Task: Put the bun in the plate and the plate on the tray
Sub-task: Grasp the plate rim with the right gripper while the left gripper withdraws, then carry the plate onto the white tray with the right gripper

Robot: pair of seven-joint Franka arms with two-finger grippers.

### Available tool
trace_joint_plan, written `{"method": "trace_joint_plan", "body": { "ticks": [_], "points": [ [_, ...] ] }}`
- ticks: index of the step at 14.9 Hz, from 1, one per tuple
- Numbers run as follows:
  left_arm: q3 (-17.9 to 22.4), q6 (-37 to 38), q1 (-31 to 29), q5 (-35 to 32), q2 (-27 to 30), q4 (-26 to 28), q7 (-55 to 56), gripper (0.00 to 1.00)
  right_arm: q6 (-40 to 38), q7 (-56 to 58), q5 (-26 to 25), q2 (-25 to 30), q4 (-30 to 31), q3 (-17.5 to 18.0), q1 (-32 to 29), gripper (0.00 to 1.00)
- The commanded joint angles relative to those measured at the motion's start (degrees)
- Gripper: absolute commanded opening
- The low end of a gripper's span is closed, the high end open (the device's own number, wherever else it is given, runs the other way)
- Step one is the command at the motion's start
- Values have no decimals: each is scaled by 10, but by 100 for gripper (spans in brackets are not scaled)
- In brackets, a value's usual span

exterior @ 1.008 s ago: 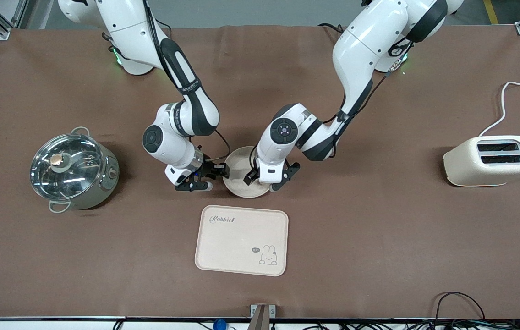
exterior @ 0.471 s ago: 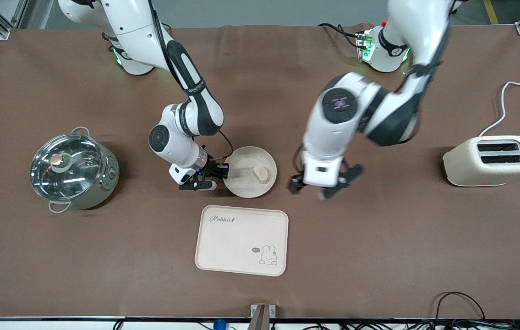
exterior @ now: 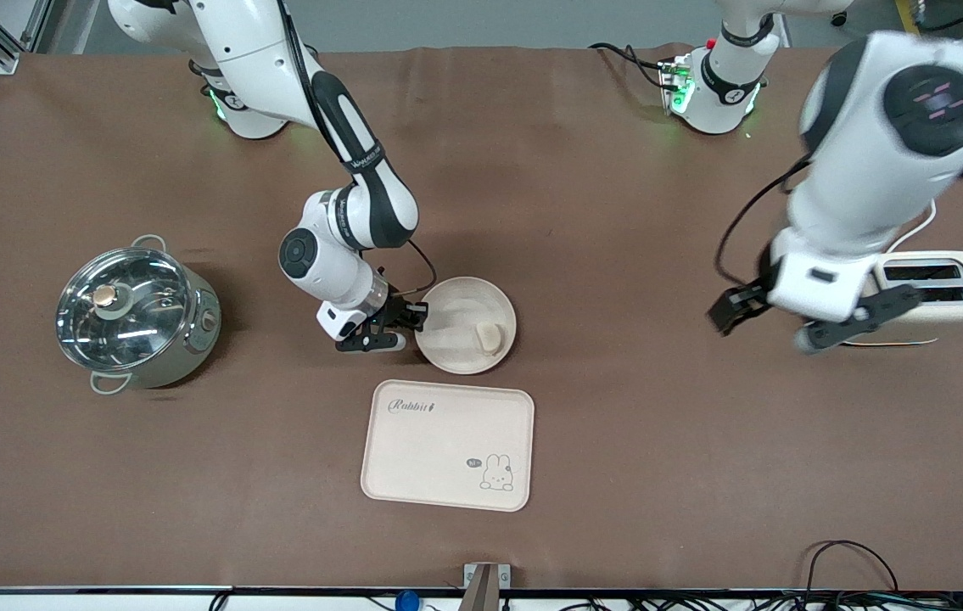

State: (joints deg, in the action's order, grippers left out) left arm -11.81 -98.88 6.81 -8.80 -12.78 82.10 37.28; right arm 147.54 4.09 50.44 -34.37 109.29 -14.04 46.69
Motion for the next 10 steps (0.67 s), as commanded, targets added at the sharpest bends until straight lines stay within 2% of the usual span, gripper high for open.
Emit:
{"method": "trace_joint_plan", "body": {
  "ticks": [1,4,6,10],
  "points": [
    [-5,64,-41,13,68,21,-113,100,-9,7,44,18,-31,-4,-3,0],
    [3,105,-78,53,116,26,-217,100,-9,0,55,-51,-121,-3,-38,0],
    [43,132,-72,73,141,30,-269,100,-11,1,66,-89,-176,-3,-70,0],
    [59,163,-74,94,182,63,-301,100,-39,-5,64,-162,-273,-4,-121,0]
  ]
}}
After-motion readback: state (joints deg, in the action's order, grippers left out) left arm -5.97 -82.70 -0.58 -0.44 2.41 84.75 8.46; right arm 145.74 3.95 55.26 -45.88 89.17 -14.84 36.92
